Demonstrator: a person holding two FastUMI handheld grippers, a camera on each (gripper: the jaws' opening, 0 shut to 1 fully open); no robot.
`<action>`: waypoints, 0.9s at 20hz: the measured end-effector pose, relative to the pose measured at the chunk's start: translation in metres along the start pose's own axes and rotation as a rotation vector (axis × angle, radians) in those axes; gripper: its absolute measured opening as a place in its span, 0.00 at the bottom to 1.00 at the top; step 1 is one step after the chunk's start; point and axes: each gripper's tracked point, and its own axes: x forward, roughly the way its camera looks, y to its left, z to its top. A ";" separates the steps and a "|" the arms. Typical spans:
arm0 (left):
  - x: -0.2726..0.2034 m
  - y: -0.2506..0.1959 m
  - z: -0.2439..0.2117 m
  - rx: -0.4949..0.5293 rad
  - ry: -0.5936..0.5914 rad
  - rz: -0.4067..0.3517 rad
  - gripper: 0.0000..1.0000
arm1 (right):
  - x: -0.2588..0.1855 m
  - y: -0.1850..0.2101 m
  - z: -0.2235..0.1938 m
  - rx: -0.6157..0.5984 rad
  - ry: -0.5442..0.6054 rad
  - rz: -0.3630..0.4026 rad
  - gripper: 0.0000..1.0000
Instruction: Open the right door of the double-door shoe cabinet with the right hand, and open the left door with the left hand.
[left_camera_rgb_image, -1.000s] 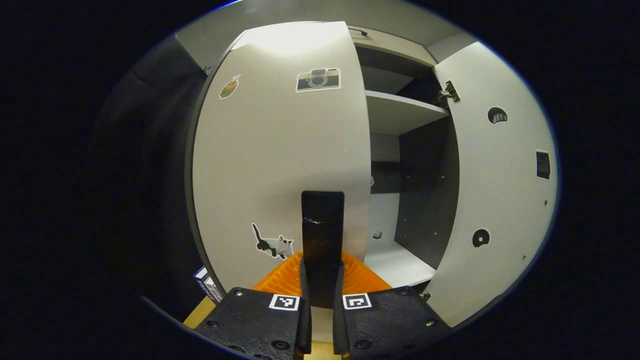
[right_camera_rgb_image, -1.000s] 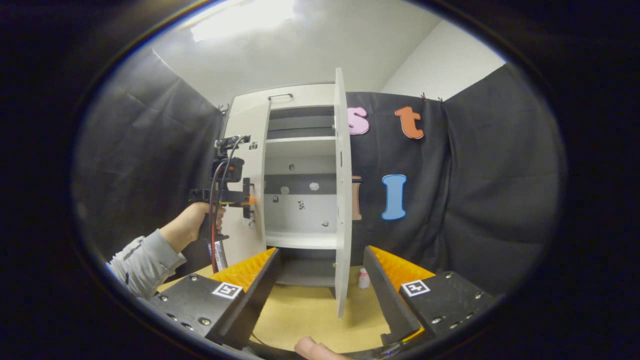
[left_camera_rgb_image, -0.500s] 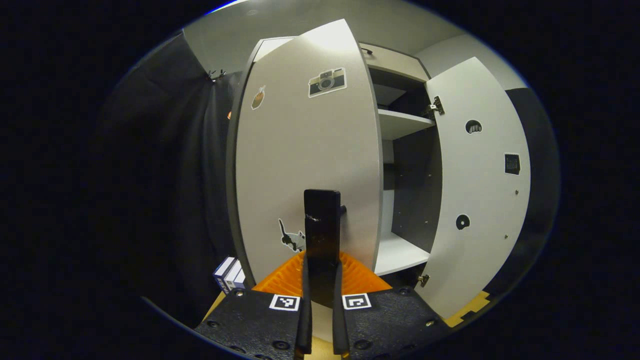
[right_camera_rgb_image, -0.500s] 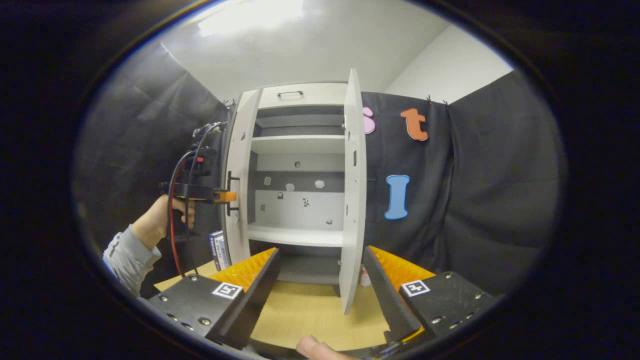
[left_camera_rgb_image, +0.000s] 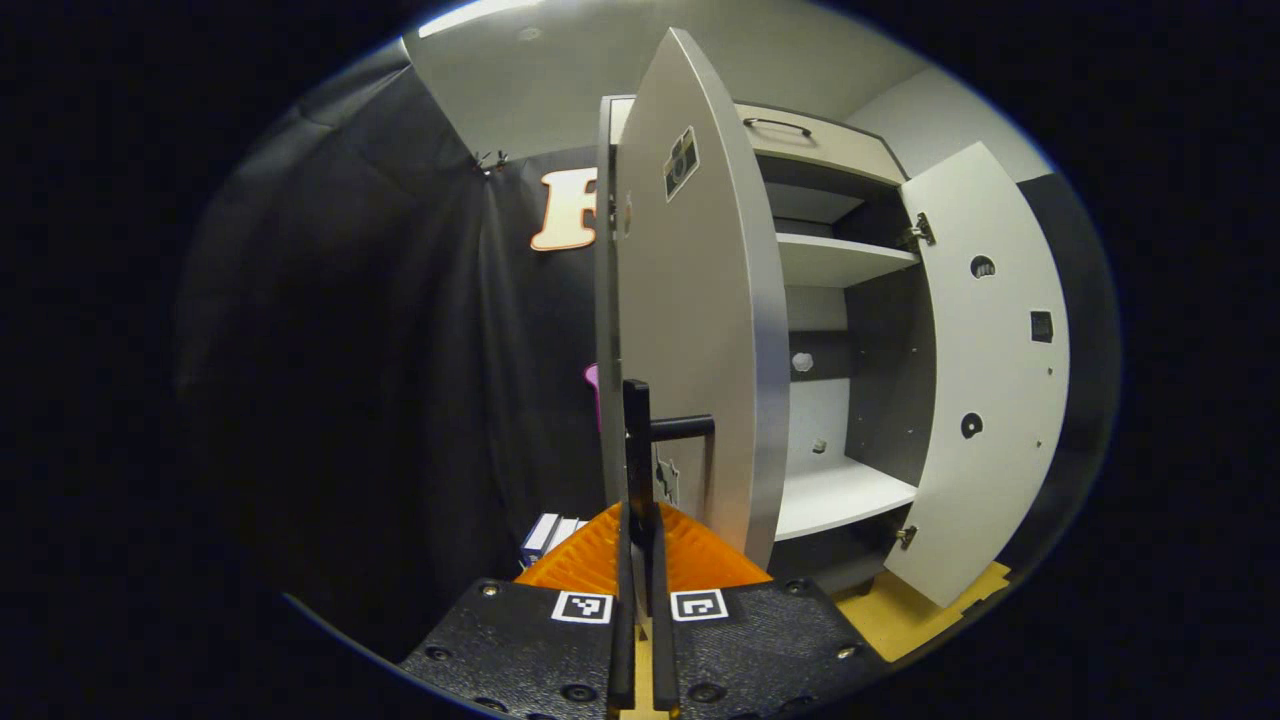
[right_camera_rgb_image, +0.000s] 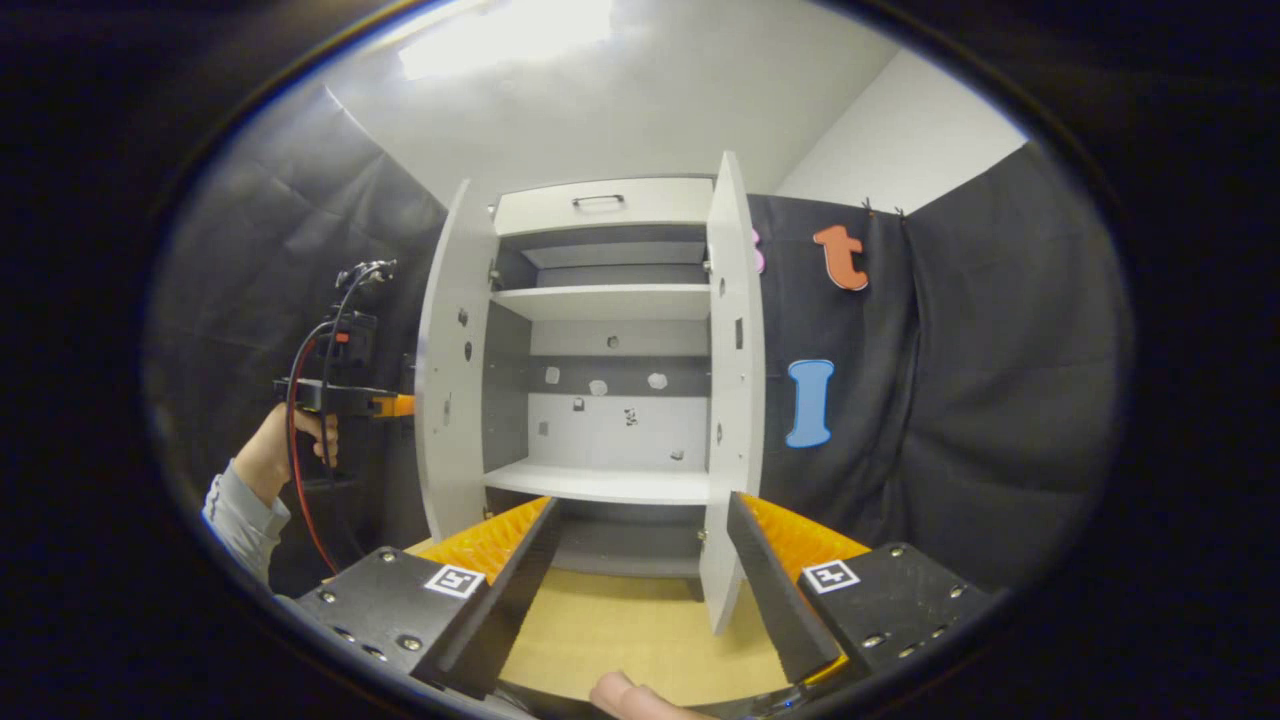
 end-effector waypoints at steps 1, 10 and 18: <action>-0.001 0.013 0.002 -0.010 -0.003 0.018 0.06 | 0.002 0.009 0.000 0.000 -0.001 0.013 0.98; -0.003 0.039 -0.008 -0.008 0.014 -0.053 0.02 | 0.004 0.050 -0.006 -0.015 0.012 0.058 1.00; -0.009 0.039 -0.007 -0.017 0.009 -0.034 0.02 | 0.012 0.049 -0.011 -0.006 0.026 0.048 0.98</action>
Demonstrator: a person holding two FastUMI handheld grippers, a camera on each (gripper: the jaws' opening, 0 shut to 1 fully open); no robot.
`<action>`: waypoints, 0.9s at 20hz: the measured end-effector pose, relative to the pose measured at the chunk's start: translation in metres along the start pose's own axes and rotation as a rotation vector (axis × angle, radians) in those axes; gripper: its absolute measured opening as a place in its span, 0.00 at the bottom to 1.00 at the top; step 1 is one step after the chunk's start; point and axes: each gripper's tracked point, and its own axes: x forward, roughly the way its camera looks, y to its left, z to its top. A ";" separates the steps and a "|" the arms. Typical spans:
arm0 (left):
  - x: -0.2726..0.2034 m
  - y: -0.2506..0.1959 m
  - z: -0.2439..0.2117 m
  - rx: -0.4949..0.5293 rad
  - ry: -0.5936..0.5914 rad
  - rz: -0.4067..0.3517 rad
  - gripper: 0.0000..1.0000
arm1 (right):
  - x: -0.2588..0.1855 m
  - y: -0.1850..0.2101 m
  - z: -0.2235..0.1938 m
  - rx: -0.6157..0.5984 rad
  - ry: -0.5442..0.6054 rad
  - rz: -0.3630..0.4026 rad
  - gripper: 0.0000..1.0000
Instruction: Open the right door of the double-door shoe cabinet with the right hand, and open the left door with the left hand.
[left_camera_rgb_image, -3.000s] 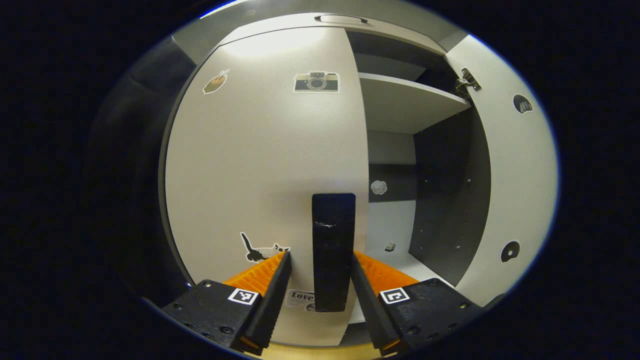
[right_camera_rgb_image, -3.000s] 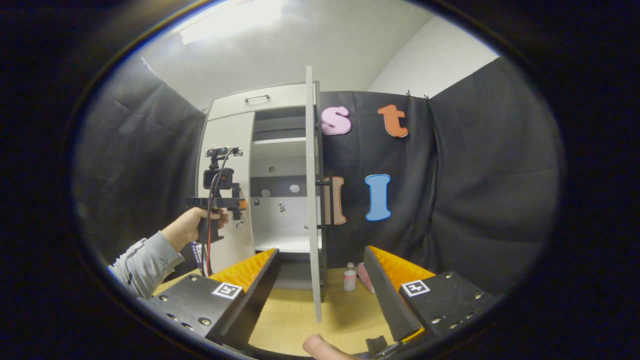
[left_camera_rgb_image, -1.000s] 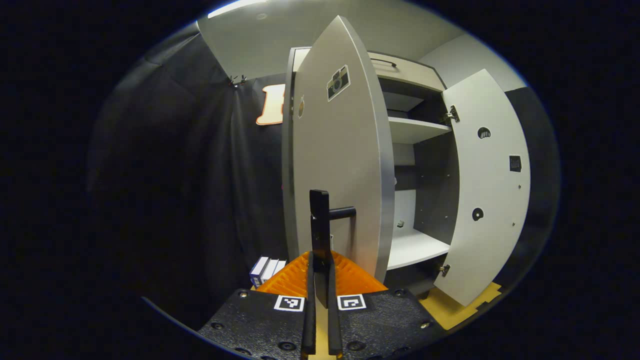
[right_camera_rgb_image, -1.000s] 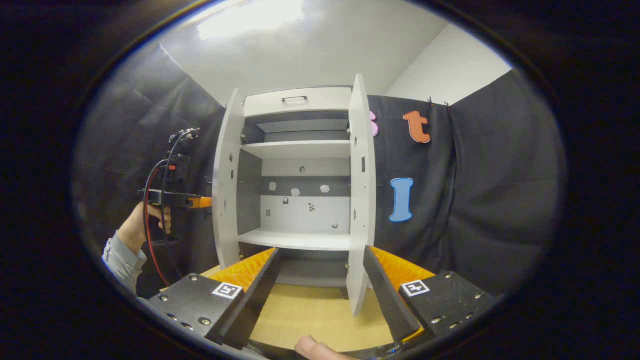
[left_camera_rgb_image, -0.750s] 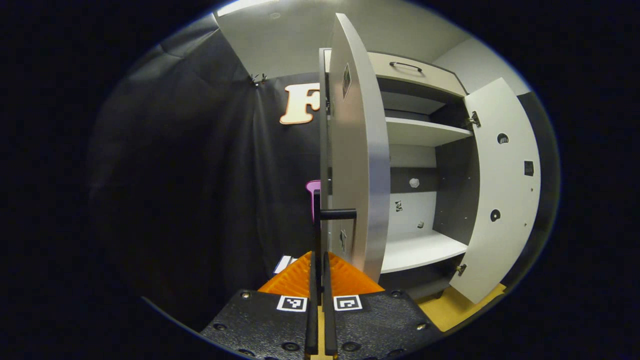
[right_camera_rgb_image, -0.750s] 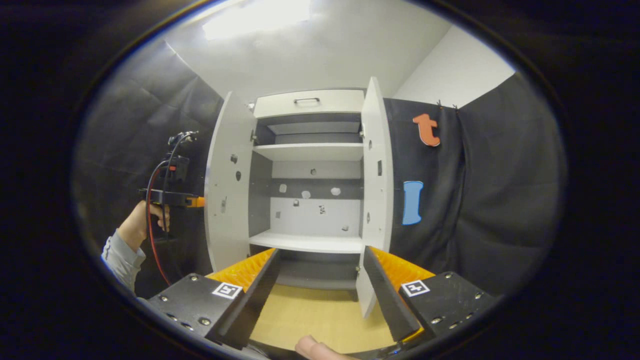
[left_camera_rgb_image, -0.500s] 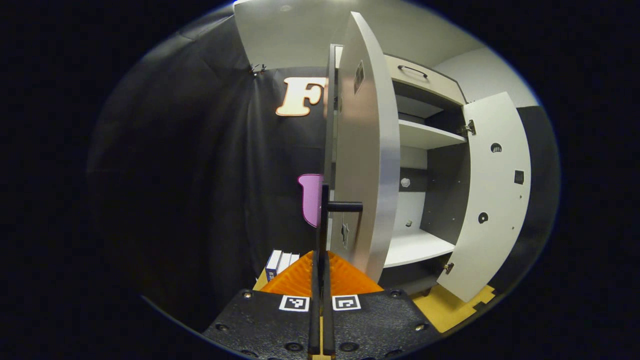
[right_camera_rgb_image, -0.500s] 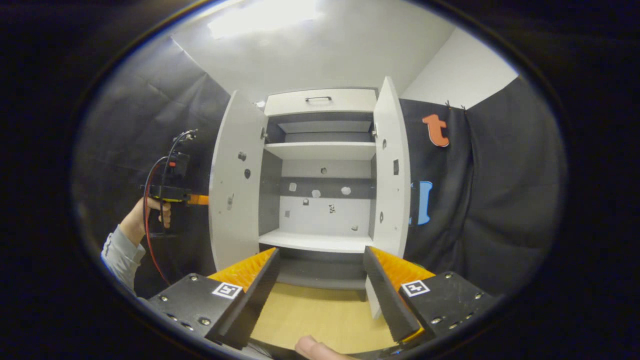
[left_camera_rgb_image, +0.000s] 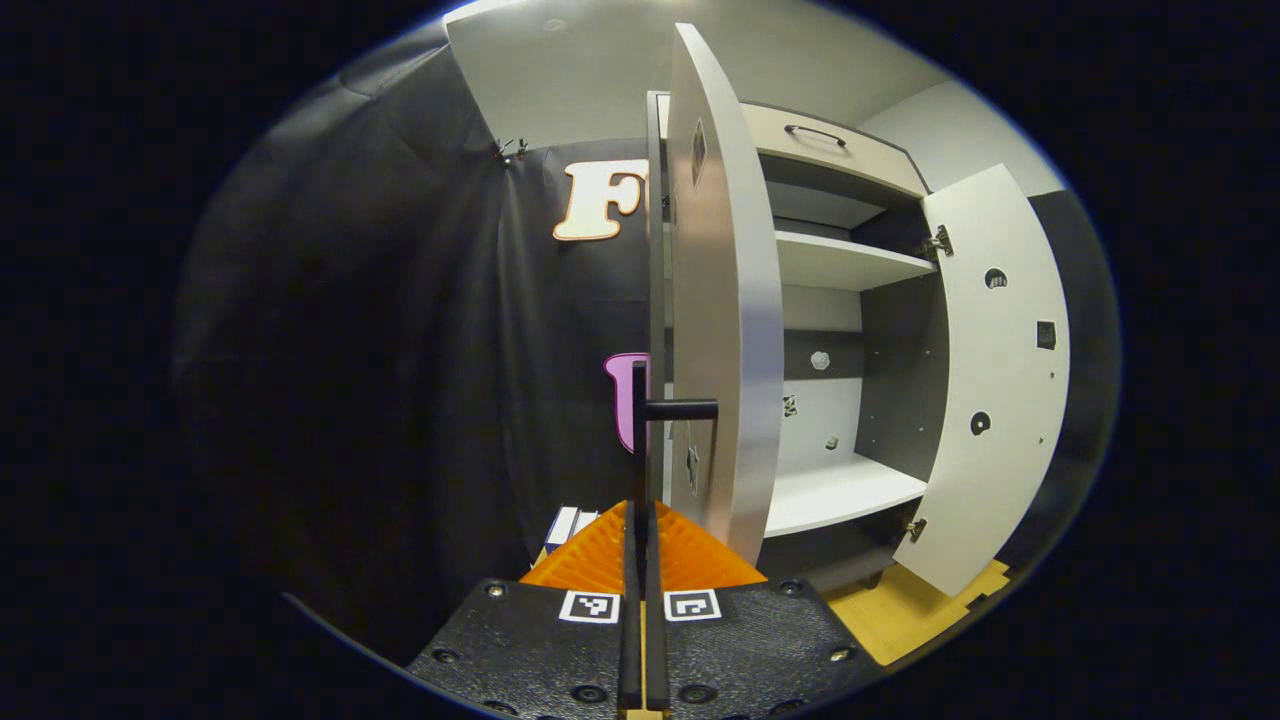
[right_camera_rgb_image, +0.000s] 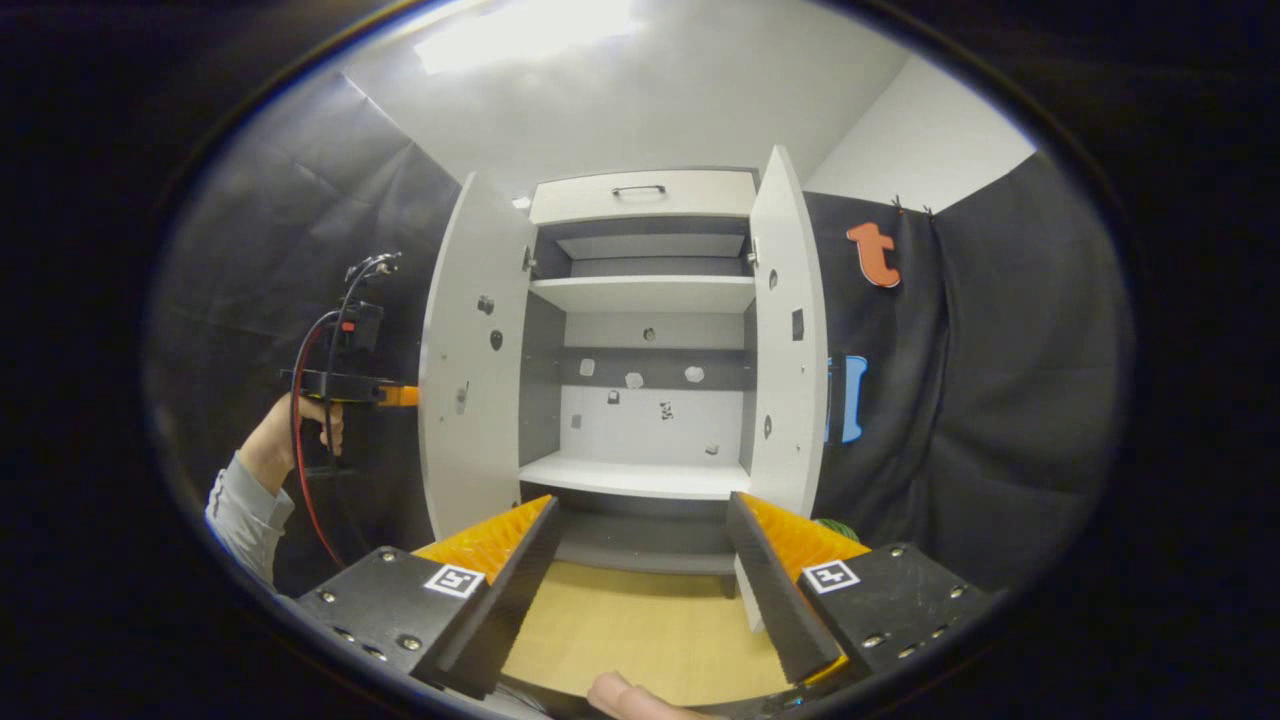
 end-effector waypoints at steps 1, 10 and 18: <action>-0.001 -0.001 0.000 0.000 -0.001 0.000 0.02 | 0.002 0.000 -0.001 0.003 0.002 -0.001 0.98; -0.029 -0.003 -0.005 -0.020 0.007 0.035 0.05 | 0.009 -0.017 -0.001 0.046 0.012 -0.028 0.98; -0.087 -0.026 0.004 -0.003 -0.048 0.057 0.35 | 0.008 -0.027 -0.003 0.067 0.024 -0.036 1.00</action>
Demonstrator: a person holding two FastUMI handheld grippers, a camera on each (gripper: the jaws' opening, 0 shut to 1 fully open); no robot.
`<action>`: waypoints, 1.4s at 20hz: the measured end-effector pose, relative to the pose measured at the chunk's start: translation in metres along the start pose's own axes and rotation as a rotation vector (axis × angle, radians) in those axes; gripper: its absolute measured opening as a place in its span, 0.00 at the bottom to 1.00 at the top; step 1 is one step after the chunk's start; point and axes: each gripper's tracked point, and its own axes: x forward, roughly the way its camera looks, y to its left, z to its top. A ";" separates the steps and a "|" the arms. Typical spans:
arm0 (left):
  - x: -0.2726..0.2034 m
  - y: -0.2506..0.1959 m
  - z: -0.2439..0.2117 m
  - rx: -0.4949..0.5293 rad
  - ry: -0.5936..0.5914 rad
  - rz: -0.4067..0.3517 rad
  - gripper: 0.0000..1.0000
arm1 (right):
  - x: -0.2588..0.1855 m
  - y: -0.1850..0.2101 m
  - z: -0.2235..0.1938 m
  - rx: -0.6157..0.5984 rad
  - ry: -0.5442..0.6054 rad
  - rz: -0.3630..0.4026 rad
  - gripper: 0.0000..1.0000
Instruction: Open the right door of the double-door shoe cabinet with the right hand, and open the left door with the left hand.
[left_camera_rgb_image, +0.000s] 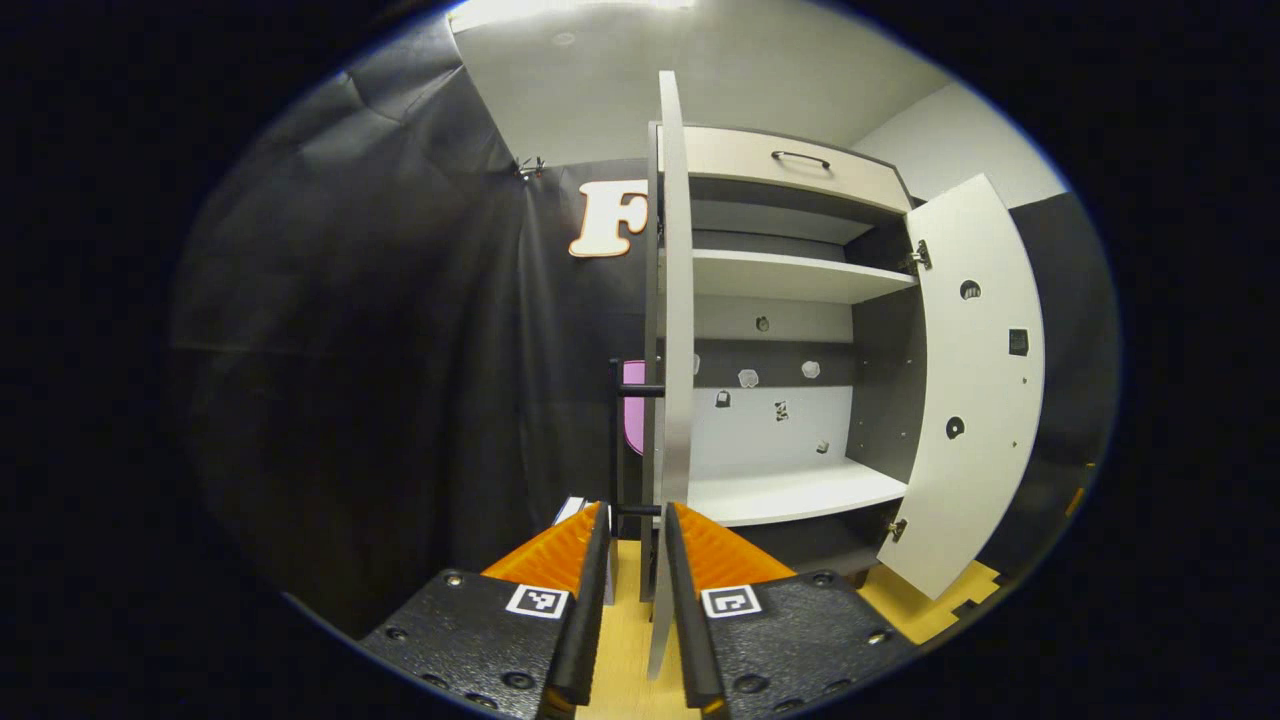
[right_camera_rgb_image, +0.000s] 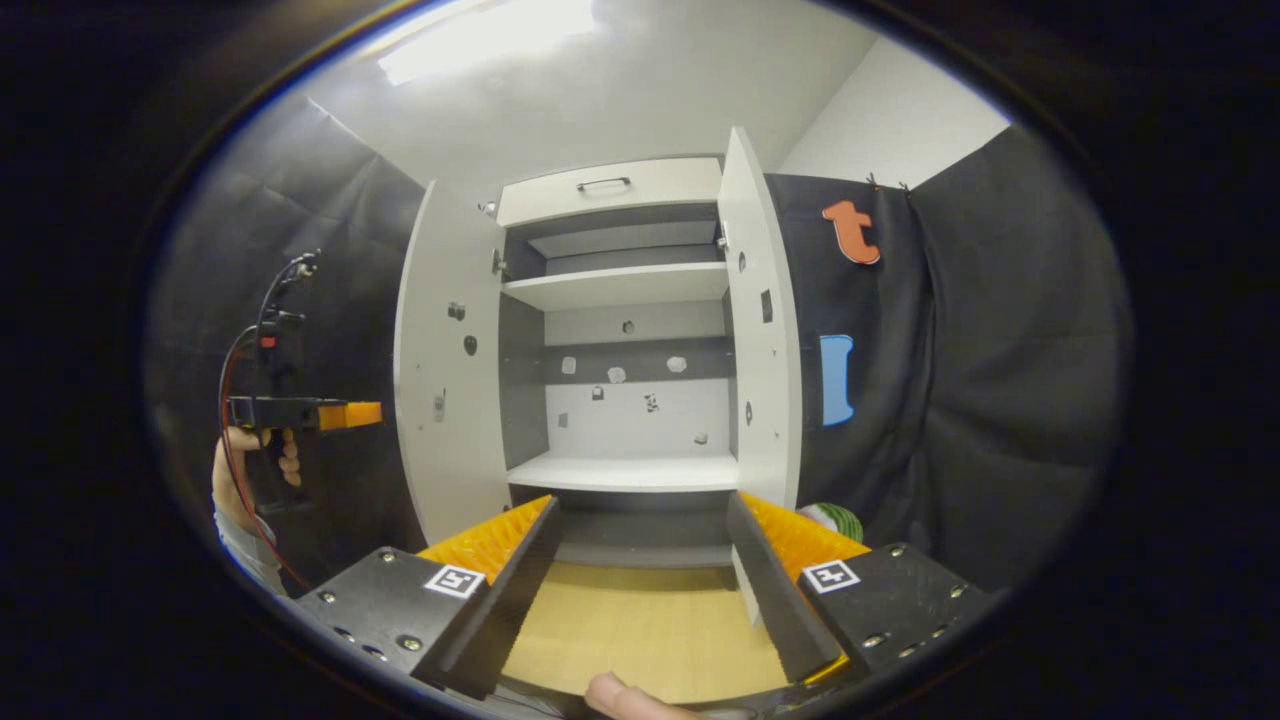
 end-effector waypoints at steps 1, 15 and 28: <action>-0.008 -0.003 -0.001 0.009 -0.003 0.008 0.39 | -0.002 -0.002 0.001 -0.005 -0.003 -0.007 1.00; -0.108 -0.061 -0.037 -0.009 -0.042 0.005 0.96 | -0.020 -0.033 0.005 0.041 -0.021 -0.032 0.99; -0.115 -0.082 -0.051 -0.014 -0.060 -0.039 0.96 | -0.024 -0.041 -0.010 0.033 0.005 -0.010 0.99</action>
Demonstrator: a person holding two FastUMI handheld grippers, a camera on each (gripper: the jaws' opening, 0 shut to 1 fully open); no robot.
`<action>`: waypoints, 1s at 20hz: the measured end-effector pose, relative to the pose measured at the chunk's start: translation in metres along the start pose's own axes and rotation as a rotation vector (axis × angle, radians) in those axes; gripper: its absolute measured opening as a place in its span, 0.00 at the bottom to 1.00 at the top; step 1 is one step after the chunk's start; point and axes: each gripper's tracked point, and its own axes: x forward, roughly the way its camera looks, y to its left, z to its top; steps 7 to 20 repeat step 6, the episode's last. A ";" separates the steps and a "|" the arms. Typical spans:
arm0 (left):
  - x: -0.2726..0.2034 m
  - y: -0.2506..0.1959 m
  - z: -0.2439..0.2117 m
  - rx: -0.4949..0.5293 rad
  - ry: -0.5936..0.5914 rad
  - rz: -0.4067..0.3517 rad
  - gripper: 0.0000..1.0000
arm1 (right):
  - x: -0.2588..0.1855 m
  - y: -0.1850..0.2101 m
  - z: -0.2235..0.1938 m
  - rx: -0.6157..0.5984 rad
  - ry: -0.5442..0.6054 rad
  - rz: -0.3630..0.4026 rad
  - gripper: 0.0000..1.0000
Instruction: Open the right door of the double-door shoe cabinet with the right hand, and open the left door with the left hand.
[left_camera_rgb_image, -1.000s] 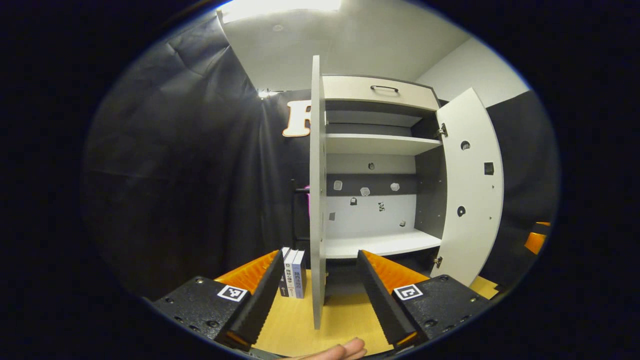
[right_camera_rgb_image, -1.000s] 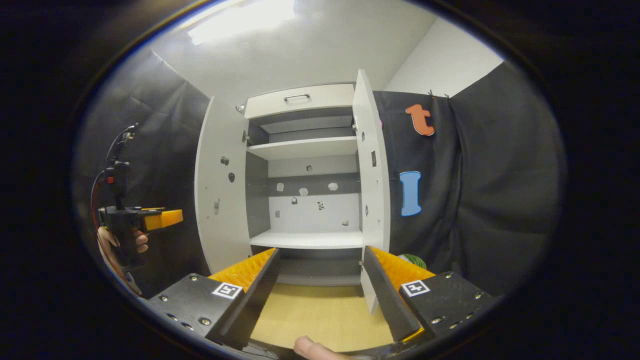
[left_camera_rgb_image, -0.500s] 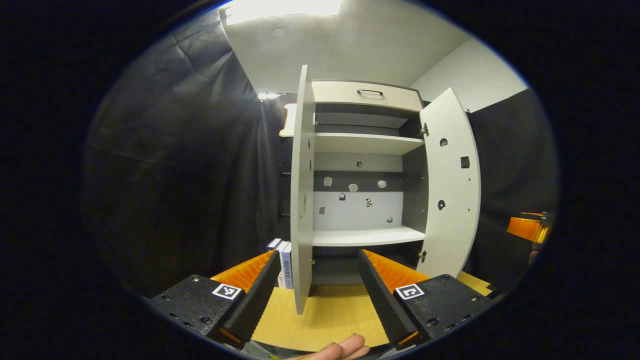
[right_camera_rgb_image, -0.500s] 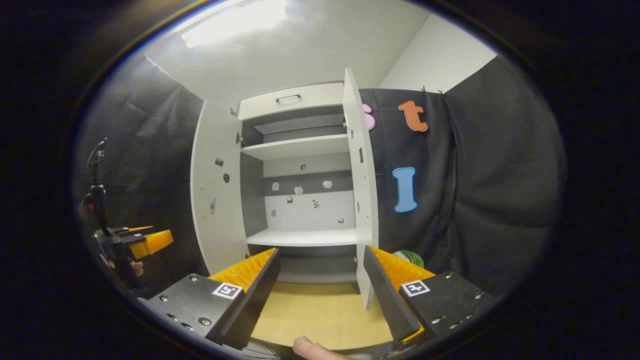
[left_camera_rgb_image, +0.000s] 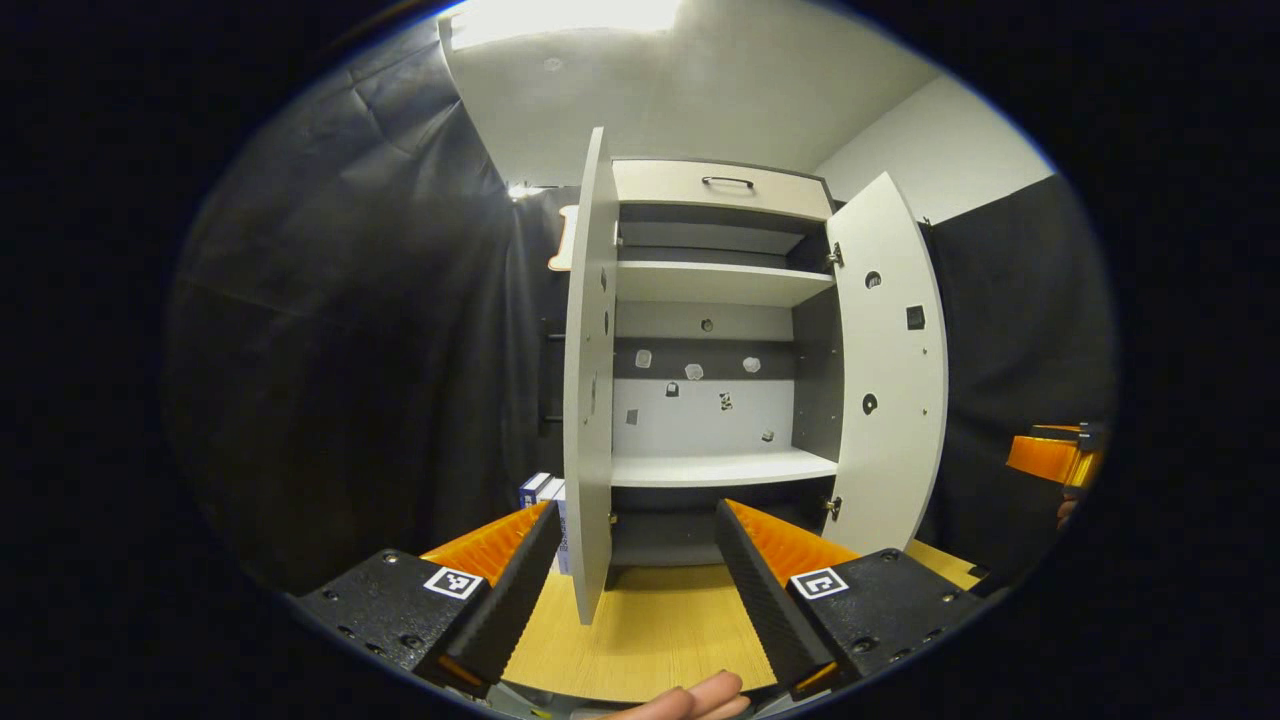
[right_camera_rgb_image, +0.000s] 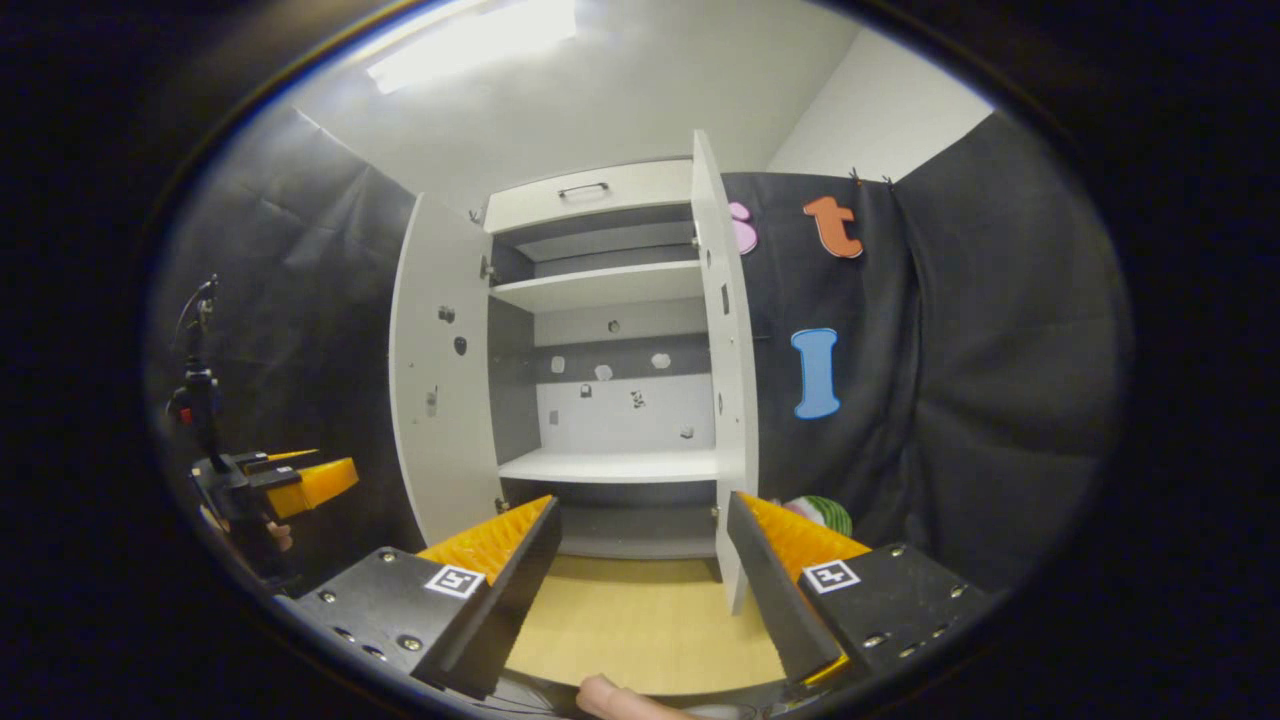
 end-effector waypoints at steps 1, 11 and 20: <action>0.001 0.002 0.004 0.007 -0.009 0.003 0.96 | 0.002 -0.003 0.001 0.000 0.001 -0.008 0.99; 0.002 0.000 0.014 0.026 -0.030 0.005 0.96 | 0.005 -0.009 0.009 -0.009 0.006 -0.010 0.99; 0.002 0.000 0.014 0.026 -0.030 0.005 0.96 | 0.005 -0.009 0.009 -0.009 0.006 -0.010 0.99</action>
